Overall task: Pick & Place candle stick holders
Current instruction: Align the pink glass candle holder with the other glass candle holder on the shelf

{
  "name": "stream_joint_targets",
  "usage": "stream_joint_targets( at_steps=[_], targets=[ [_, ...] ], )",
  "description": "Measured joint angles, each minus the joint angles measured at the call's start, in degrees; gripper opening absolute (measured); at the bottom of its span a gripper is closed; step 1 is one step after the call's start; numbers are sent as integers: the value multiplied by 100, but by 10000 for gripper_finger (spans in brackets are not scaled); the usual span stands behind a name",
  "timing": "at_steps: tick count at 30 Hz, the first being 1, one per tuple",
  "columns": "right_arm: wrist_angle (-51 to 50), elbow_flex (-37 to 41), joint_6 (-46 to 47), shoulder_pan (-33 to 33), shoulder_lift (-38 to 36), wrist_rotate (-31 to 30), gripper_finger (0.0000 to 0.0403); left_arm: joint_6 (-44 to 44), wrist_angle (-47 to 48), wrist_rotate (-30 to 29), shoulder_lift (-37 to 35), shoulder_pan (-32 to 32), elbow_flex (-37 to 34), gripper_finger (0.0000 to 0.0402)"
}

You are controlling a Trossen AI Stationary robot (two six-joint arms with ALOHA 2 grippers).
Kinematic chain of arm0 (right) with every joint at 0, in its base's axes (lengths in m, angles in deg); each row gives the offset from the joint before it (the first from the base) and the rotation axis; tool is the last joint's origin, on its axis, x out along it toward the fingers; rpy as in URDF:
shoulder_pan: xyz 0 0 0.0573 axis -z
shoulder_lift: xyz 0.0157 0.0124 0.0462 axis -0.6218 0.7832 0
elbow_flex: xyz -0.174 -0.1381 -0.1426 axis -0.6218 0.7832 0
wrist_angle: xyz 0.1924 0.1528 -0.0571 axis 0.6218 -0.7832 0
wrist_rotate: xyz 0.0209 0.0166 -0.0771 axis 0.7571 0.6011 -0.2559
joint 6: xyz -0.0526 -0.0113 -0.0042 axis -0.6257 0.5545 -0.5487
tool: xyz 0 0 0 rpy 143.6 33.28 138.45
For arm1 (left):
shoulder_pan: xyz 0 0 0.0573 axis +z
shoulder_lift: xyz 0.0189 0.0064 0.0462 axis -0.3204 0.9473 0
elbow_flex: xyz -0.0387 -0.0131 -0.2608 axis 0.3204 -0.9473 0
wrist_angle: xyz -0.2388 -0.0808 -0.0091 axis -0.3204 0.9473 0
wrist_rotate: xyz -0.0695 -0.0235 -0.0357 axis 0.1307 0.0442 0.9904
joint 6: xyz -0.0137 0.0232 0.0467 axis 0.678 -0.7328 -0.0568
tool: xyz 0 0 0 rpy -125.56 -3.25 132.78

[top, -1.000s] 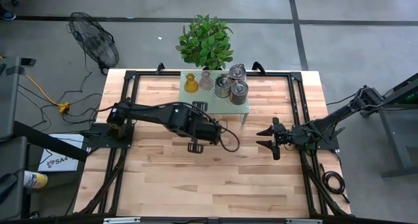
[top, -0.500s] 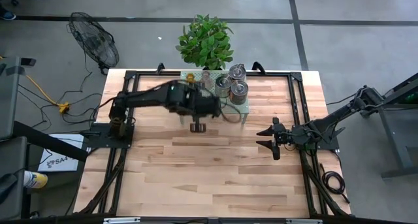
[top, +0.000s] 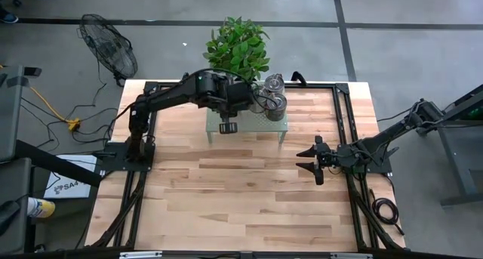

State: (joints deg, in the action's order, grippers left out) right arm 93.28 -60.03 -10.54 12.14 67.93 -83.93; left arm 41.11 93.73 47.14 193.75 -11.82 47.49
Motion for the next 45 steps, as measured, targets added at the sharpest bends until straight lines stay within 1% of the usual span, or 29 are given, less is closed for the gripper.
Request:
stream_joint_targets(
  at_steps=[9,18,23,27,34,45],
  targets=[
    [0,0,1,1,1,0,183,-125,3,33,2,112,-298,17],
    [0,0,0,1,-1,0,183,-112,2,-170,2,112,-469,17],
    [2,0,1,1,0,0,183,5,6,-451,2,112,-611,17],
    [0,0,1,0,-1,-2,183,50,-12,-462,2,112,-627,17],
    [0,0,0,1,-1,-1,183,648,-77,-329,2,193,-627,17],
    [2,0,0,2,1,-2,183,1338,-93,-300,2,220,-627,17]
  ],
)
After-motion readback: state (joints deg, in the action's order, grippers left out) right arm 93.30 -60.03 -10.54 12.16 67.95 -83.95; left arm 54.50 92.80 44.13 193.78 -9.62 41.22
